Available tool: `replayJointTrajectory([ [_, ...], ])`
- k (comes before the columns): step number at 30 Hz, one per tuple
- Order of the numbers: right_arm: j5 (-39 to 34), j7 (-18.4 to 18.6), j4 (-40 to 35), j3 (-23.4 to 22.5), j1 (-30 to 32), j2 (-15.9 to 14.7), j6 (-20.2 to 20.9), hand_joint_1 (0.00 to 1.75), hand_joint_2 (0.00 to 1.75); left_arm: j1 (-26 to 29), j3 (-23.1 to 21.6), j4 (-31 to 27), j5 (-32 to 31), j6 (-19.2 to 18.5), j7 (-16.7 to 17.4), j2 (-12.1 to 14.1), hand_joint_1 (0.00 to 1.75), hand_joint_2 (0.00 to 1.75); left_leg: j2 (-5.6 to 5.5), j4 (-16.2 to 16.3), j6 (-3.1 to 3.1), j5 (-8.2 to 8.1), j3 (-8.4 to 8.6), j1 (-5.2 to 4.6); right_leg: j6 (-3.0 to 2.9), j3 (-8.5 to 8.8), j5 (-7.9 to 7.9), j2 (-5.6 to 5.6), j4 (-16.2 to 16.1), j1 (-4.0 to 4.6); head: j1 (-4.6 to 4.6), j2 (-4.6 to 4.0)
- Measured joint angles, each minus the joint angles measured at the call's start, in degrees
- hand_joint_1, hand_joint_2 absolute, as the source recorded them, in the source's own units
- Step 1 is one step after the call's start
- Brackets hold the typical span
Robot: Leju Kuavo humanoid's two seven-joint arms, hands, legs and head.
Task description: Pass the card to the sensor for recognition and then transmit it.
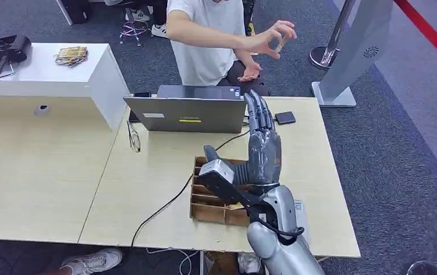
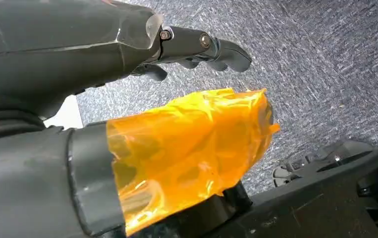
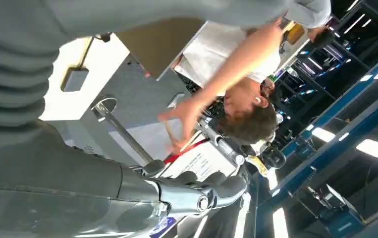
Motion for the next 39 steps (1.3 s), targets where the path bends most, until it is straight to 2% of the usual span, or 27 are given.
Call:
replayJointTrajectory([
  [3, -0.02, 0.00, -0.07, 0.02, 0.10, -0.02, -0.09, 0.00, 0.00, 0.00, 0.00, 0.00, 0.02, 0.02, 0.00, 0.00, 0.00, 0.00, 0.00, 0.00, 0.00, 0.00, 0.00, 0.00, 0.00, 0.00, 0.00, 0.00, 0.00, 0.00, 0.00, 0.00],
  [4, -0.28, -0.04, -0.46, 0.02, 0.81, -0.11, -0.26, 0.00, 1.75, 0.01, 0.04, 0.00, 0.13, 0.11, -0.02, 0.00, 0.00, 0.00, 0.00, 0.00, 0.00, 0.00, 0.00, 0.00, 0.00, 0.00, 0.00, 0.00, 0.00, 0.00, -0.02, 0.00],
  [21, 0.92, 0.17, 2.93, 0.07, 2.27, -1.03, 1.49, 0.00, 1.75, 0.02, 0.15, 0.00, 0.04, 0.13, 0.00, 0.02, 0.00, 0.00, 0.00, 0.00, 0.00, 0.00, 0.00, 0.00, 0.00, 0.00, 0.00, 0.00, 0.00, 0.00, 0.00, 0.00],
  [39, 4.57, 3.13, 8.05, 1.27, 1.39, -2.19, 2.89, 0.00, 1.75, 0.02, 0.15, 0.00, -0.07, 0.09, 0.00, 0.02, 0.00, 0.00, 0.00, 0.00, 0.00, 0.00, -0.01, 0.00, 0.00, 0.00, 0.00, 0.00, 0.00, 0.00, 0.00, 0.00],
])
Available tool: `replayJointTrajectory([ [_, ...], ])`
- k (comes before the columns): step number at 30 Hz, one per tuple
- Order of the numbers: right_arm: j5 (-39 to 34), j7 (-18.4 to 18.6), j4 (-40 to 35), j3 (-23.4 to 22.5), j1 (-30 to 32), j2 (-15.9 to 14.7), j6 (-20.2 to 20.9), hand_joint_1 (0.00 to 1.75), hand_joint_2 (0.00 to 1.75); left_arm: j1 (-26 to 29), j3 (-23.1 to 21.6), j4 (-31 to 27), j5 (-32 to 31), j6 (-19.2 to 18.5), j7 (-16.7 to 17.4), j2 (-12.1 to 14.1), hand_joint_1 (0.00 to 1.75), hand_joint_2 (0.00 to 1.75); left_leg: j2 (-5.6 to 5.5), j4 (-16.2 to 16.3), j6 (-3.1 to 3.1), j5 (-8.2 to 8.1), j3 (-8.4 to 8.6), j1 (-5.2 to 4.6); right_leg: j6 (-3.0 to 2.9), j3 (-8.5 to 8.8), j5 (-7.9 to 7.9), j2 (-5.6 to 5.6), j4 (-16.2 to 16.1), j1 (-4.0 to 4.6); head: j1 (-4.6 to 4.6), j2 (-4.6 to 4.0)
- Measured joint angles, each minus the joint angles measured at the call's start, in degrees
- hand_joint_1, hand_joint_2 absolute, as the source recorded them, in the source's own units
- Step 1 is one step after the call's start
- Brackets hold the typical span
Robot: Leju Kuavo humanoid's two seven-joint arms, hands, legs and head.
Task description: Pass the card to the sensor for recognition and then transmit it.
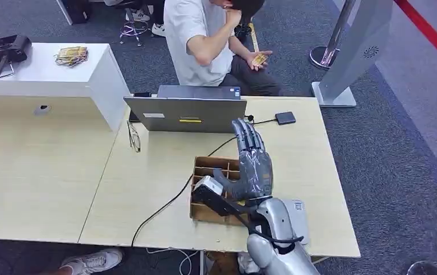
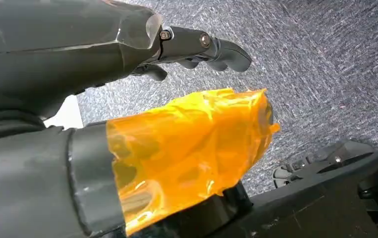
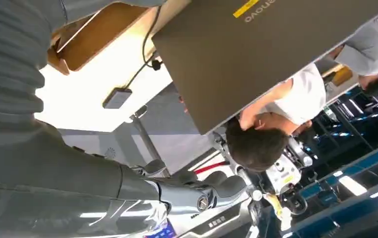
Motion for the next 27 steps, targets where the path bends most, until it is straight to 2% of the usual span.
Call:
replayJointTrajectory([
  [10, 1.83, 1.73, 1.81, 0.00, -0.13, -0.46, 0.00, 0.00, 1.75, 0.00, 0.00, 0.00, -0.07, -0.09, 0.00, 0.00, 0.00, 0.00, 0.00, 0.00, 0.00, 0.00, 0.00, 0.00, 0.00, 0.00, 0.00, 0.00, 0.00, 0.00, 0.00, 0.00],
  [27, 3.17, 2.32, 5.48, -1.77, -0.12, -0.72, -0.65, 0.00, 1.75, 0.00, 0.00, 0.00, -0.44, -0.15, 0.00, 0.00, 0.00, 0.00, 0.00, 0.00, 0.00, 0.00, 0.01, 0.00, 0.00, 0.00, 0.00, 0.00, 0.00, 0.00, 0.00, 0.00],
])
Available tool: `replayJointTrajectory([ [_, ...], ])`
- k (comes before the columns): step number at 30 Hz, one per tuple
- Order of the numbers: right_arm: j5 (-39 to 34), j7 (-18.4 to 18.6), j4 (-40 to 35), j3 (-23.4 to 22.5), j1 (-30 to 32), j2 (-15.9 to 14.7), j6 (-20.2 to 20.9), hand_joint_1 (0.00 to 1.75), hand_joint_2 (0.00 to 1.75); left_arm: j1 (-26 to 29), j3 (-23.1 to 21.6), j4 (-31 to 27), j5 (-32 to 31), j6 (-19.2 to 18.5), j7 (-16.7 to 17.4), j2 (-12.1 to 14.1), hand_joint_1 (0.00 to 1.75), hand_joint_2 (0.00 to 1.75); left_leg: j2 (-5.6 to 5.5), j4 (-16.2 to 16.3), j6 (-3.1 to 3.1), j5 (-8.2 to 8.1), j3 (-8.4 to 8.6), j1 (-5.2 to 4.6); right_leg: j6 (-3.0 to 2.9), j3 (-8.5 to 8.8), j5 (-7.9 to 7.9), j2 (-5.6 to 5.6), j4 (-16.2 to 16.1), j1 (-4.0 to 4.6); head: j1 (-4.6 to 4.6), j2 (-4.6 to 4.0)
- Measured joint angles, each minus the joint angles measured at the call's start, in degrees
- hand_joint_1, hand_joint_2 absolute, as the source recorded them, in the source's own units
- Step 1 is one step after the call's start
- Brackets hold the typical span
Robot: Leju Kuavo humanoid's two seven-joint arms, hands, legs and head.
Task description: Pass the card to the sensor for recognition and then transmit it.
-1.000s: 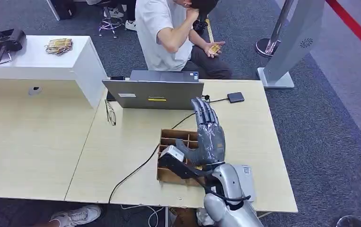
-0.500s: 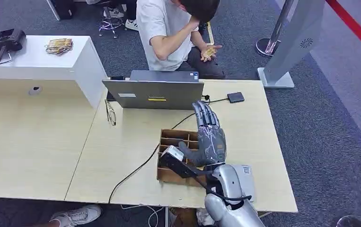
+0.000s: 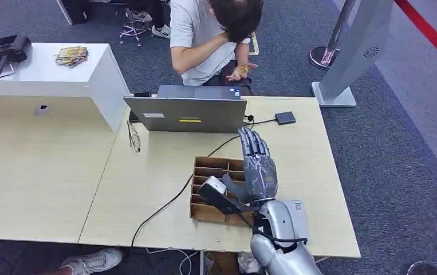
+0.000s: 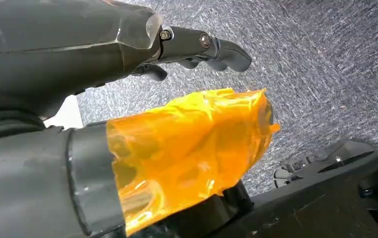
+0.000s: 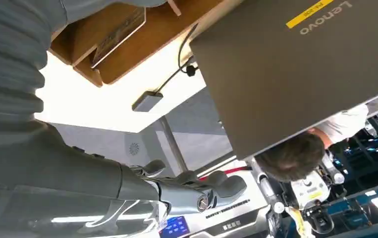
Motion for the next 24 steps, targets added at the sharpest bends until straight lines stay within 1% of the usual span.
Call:
replayJointTrajectory([
  [6, 0.96, 0.74, 0.96, -0.74, 0.01, -0.02, -0.42, 0.00, 1.75, 0.00, 0.00, 0.00, -0.07, 0.00, 0.02, 0.00, 0.00, 0.00, 0.00, 0.00, 0.00, 0.00, 0.00, 0.00, 0.00, 0.00, 0.00, 0.00, 0.00, 0.00, 0.00, 0.00],
  [24, 1.75, 0.98, 3.08, -1.83, 0.10, -0.13, -0.44, 0.00, 1.75, 0.00, 0.00, 0.00, -0.15, 0.00, 0.18, 0.00, 0.00, 0.00, 0.00, 0.00, 0.00, 0.00, 0.00, 0.00, 0.00, -0.01, 0.00, 0.00, -0.01, 0.00, 0.00, 0.00],
])
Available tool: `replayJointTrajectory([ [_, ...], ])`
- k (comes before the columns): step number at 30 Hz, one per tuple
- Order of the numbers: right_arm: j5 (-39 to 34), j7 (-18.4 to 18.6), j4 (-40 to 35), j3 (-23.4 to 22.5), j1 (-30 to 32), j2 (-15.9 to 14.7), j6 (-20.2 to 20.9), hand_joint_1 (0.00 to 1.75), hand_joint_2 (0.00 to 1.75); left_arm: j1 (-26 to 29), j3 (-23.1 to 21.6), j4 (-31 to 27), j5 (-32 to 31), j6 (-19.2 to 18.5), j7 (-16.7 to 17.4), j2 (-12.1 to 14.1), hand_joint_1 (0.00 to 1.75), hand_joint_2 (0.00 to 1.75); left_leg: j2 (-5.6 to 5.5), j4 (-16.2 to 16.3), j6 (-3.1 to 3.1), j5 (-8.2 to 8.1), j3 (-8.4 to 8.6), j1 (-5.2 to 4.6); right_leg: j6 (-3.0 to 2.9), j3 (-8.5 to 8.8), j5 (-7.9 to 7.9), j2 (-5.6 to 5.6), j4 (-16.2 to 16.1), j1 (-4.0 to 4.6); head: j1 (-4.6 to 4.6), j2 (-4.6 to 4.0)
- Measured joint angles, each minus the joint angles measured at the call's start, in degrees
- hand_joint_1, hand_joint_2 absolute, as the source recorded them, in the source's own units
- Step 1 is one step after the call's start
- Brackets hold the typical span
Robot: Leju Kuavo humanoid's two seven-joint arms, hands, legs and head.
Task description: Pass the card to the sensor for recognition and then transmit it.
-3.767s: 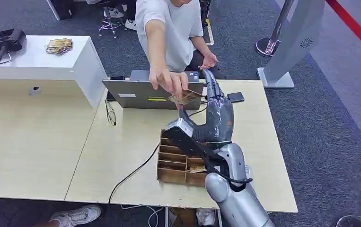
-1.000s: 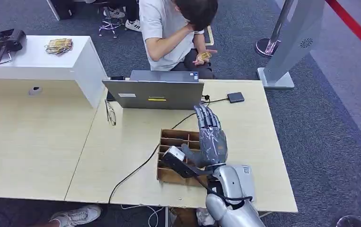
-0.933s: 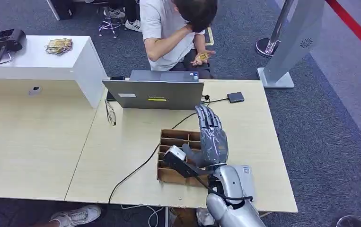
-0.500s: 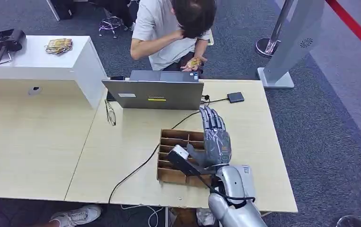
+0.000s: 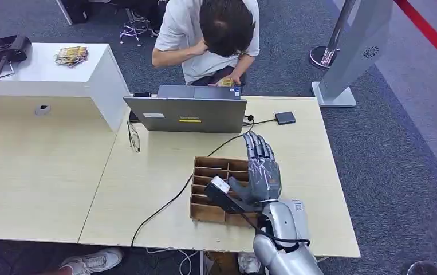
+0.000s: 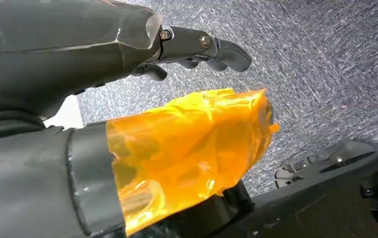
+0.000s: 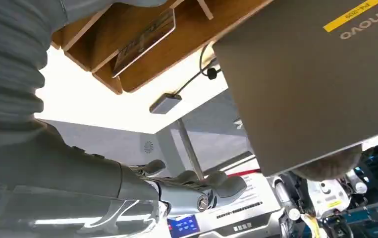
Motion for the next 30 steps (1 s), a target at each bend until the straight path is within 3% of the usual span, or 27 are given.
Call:
replayJointTrajectory([
  [30, 1.09, 0.59, 1.71, -0.98, 0.63, -0.20, -0.09, 0.00, 1.75, 0.00, 0.00, 0.00, 0.00, -0.02, 0.00, 0.00, 0.00, 0.00, 0.00, 0.00, 0.00, 0.00, 0.00, 0.00, 0.00, 0.00, 0.00, 0.00, 0.00, 0.00, 0.00, 0.00],
])
